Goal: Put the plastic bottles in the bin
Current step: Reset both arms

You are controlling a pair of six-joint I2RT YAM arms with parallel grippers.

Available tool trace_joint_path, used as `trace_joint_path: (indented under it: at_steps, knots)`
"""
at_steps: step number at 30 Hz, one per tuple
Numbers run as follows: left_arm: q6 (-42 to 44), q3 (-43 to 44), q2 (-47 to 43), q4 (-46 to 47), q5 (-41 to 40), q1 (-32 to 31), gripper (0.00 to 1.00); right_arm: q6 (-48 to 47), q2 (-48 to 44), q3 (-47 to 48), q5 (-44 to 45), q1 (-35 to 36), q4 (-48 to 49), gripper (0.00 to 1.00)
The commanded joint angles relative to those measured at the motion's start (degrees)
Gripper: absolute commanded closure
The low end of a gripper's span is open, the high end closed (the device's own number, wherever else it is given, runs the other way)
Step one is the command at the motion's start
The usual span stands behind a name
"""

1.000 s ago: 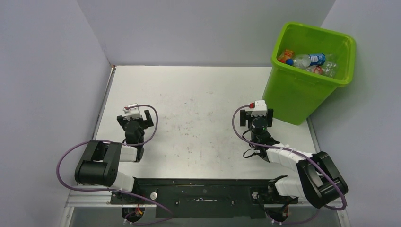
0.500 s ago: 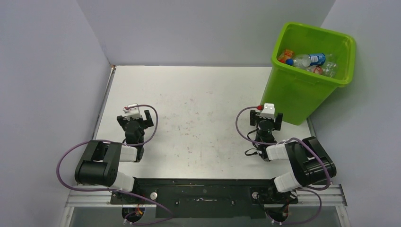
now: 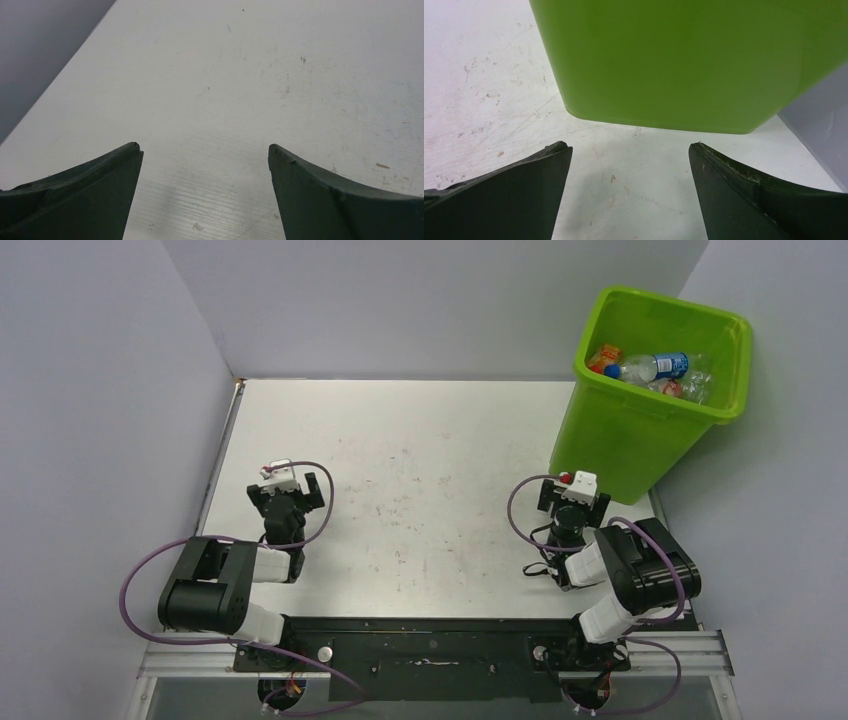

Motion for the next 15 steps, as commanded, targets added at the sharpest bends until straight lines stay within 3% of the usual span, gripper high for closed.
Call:
trace_joint_path:
  at_steps: [1,6,15]
  knots:
    - [0.0,-0.1,0.1,4.6,-0.5,0.0,0.04,-0.3,4.5,0.6,-2.2,-0.5,10.2,0.10]
    - [0.0,0.0,0.2,4.5,-0.2,0.1,0.04,3.8,3.0,4.8,-9.3,-4.6,-0.9,0.10]
    - [-0.2,0.1,0.1,4.1,0.4,0.5,0.04,4.2,2.8,4.1,-10.8,-6.1,-0.3,0.10]
